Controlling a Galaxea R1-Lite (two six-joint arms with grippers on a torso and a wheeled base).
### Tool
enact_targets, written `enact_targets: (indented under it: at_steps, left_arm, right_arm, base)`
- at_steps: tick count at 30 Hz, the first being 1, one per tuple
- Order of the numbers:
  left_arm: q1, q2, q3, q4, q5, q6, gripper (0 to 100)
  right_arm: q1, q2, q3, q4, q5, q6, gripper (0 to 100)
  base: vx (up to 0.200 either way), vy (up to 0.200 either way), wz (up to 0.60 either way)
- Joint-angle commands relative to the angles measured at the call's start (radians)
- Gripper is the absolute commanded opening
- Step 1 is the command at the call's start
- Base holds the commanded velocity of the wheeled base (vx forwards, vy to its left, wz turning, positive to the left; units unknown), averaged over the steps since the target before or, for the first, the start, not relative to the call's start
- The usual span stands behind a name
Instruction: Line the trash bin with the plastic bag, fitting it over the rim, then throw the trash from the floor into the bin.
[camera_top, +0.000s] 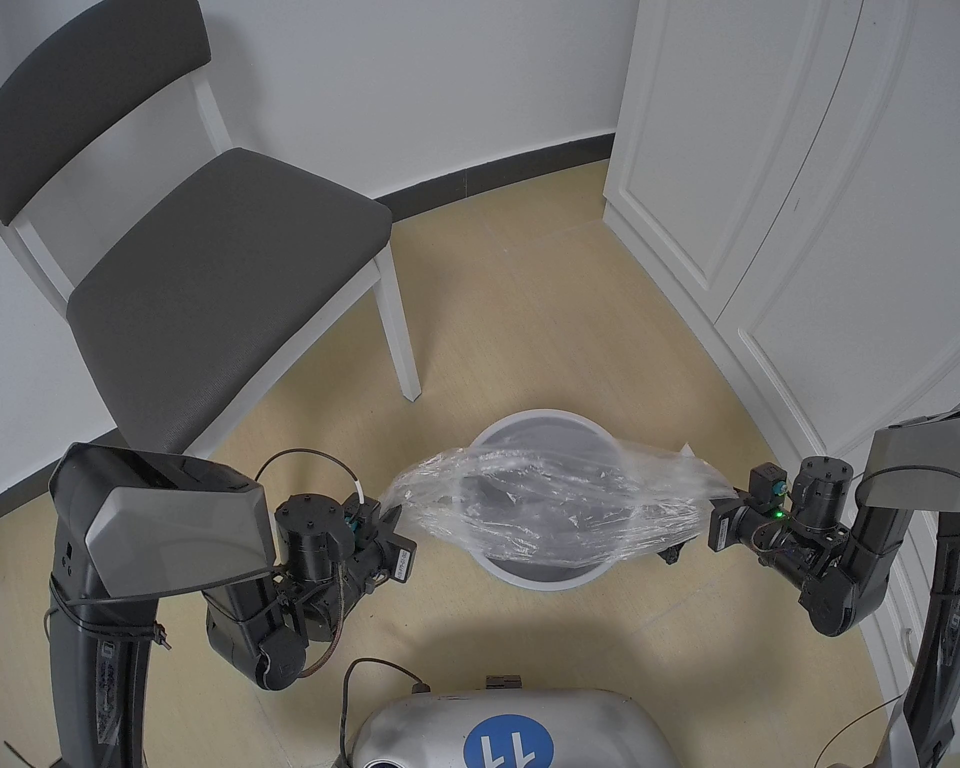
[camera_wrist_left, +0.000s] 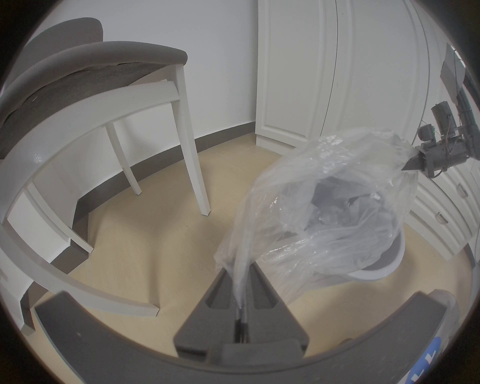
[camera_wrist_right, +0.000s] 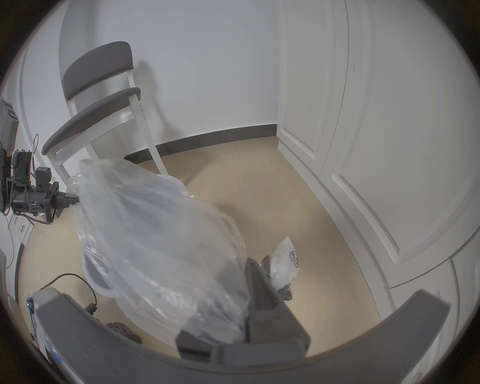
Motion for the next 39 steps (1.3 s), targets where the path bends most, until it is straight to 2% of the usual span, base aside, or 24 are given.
enact_targets:
  at_steps: [1, 8, 9, 18, 23, 28, 32, 39]
  left_arm:
    - [0.025, 0.030, 0.001, -0.002, 0.001, 0.023, 0]
    - [0.031, 0.037, -0.001, -0.001, -0.002, 0.026, 0]
    - [0.042, 0.045, -0.003, -0.002, -0.005, 0.026, 0]
    - [0.046, 0.034, 0.007, -0.002, -0.010, 0.023, 0]
    - [0.040, -0.009, 0.037, -0.002, -0.037, 0.016, 0]
    - [-0.001, -0.084, 0.105, -0.002, -0.076, 0.003, 0]
    - [-0.034, -0.131, 0.148, -0.001, -0.076, -0.005, 0]
    - [-0.041, -0.160, 0.185, 0.001, -0.077, 0.001, 0]
  right_arm:
    - [-0.027, 0.025, 0.002, -0.018, 0.022, -0.003, 0]
    - [-0.041, 0.037, 0.003, -0.018, 0.023, -0.025, 0]
    - [-0.056, 0.053, 0.005, -0.018, 0.023, -0.055, 0]
    - [-0.061, 0.045, 0.014, -0.018, 0.051, -0.057, 0]
    - [-0.051, 0.004, 0.046, -0.018, 0.062, -0.057, 0]
    - [-0.019, -0.067, 0.100, -0.018, 0.079, -0.057, 0]
    - [-0.001, -0.113, 0.129, -0.018, 0.082, -0.057, 0]
    - [-0.002, -0.184, 0.143, 0.034, 0.105, -0.057, 0]
  base:
    - [0.000, 0.000, 0.00]
    - [0.000, 0.000, 0.00]
    - [0.000, 0.000, 0.00]
    - [0.000, 0.000, 0.00]
    - [0.000, 0.000, 0.00]
    - [0.000, 0.000, 0.00]
    - [0.000, 0.000, 0.00]
    - [0.000, 0.000, 0.00]
